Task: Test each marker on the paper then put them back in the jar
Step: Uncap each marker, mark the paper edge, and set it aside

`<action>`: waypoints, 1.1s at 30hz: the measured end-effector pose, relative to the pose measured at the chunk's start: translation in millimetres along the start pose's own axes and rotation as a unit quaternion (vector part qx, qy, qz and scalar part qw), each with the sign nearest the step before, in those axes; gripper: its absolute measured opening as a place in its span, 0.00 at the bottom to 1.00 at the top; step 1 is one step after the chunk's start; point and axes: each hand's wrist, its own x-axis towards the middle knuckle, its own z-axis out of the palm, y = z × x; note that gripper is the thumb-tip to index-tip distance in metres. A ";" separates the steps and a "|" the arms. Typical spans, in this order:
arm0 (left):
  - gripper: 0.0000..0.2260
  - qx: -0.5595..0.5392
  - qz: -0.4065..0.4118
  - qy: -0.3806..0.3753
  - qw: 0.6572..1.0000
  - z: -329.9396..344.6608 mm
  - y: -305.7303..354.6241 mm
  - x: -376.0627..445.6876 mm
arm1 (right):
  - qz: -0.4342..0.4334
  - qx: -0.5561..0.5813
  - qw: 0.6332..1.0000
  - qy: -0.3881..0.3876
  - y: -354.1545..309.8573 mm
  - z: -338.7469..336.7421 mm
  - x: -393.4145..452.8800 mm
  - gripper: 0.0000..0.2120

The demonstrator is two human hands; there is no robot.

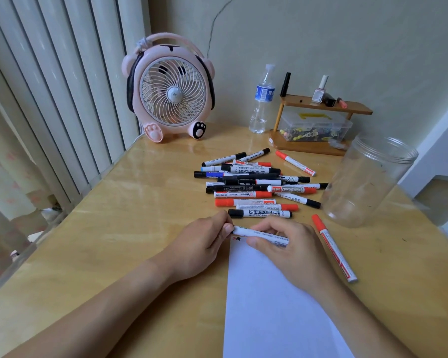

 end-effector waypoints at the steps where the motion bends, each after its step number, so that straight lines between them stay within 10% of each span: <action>1: 0.09 0.003 0.002 -0.001 1.000 0.6 0.5 -0.6 | 0.006 -0.006 1.000 -0.008 -0.6 -2.6 0.1 0.04; 9: 0.10 -0.023 0.031 0.004 0.999 0.6 10.3 1.1 | -0.056 -0.110 0.989 -0.085 -5.4 -31.1 2.7 0.10; 16: 0.18 0.083 0.003 0.057 0.995 -6.3 -3.4 -0.9 | 0.076 -0.161 0.980 0.087 34.6 -51.7 5.7 0.15; 33: 0.17 0.202 -0.018 0.096 0.975 4.3 -9.6 24.1 | 0.197 -0.242 0.939 0.146 52.1 -60.4 1.4 0.09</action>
